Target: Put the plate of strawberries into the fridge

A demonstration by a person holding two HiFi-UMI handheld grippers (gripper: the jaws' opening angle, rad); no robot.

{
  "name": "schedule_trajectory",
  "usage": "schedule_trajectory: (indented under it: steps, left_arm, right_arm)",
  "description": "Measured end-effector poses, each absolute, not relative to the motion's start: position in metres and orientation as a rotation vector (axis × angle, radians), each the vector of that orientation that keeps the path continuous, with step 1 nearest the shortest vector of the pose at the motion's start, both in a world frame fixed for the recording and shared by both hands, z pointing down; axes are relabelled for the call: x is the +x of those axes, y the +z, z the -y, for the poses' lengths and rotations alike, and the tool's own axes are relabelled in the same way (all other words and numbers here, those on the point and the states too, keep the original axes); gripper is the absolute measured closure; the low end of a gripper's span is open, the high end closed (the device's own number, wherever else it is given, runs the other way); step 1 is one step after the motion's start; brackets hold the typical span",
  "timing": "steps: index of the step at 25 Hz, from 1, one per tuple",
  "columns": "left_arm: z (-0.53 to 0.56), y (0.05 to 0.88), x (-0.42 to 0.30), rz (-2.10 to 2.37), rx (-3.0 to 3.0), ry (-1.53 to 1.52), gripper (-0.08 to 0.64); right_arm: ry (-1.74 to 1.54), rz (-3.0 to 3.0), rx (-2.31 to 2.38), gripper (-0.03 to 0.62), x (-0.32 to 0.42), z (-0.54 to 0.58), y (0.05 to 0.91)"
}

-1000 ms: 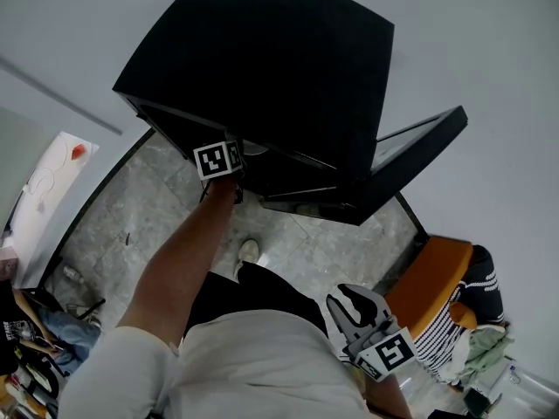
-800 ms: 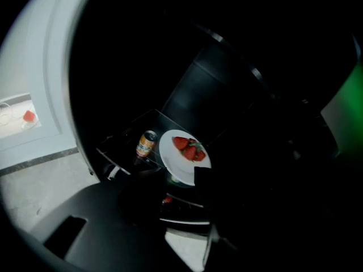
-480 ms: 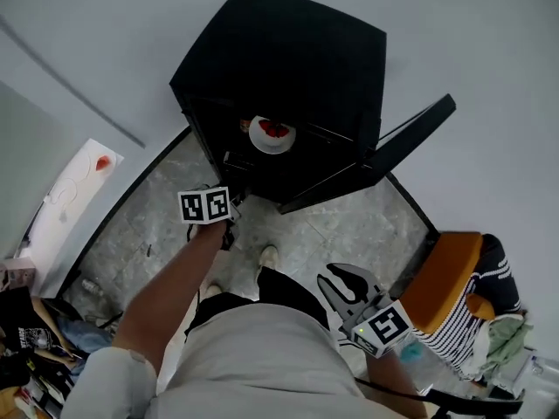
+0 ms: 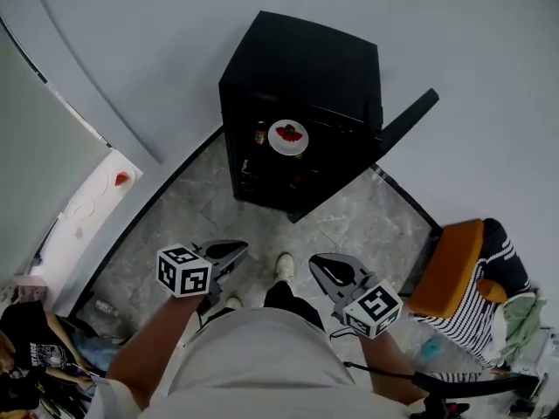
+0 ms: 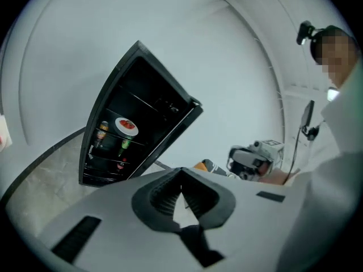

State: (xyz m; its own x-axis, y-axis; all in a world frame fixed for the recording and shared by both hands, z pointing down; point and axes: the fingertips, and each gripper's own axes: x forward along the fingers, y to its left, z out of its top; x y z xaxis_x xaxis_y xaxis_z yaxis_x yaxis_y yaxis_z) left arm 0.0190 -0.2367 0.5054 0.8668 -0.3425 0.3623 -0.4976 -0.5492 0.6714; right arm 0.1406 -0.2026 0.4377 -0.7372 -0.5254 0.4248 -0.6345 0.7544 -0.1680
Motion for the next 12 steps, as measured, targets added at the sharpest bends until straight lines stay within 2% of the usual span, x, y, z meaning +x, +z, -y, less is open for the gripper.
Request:
schedule_trajectory:
  steps: [7, 12]
  left_arm:
    - [0.150, 0.476, -0.028, 0.503, 2.184, 0.135, 0.548]
    - [0.108, 0.464, -0.052, 0.496, 2.284, 0.203, 0.548]
  right_arm:
    - [0.465, 2.642, 0.871, 0.566, 0.081, 0.135, 0.438]
    - [0.466, 2.639, 0.889, 0.566, 0.054, 0.095, 0.441]
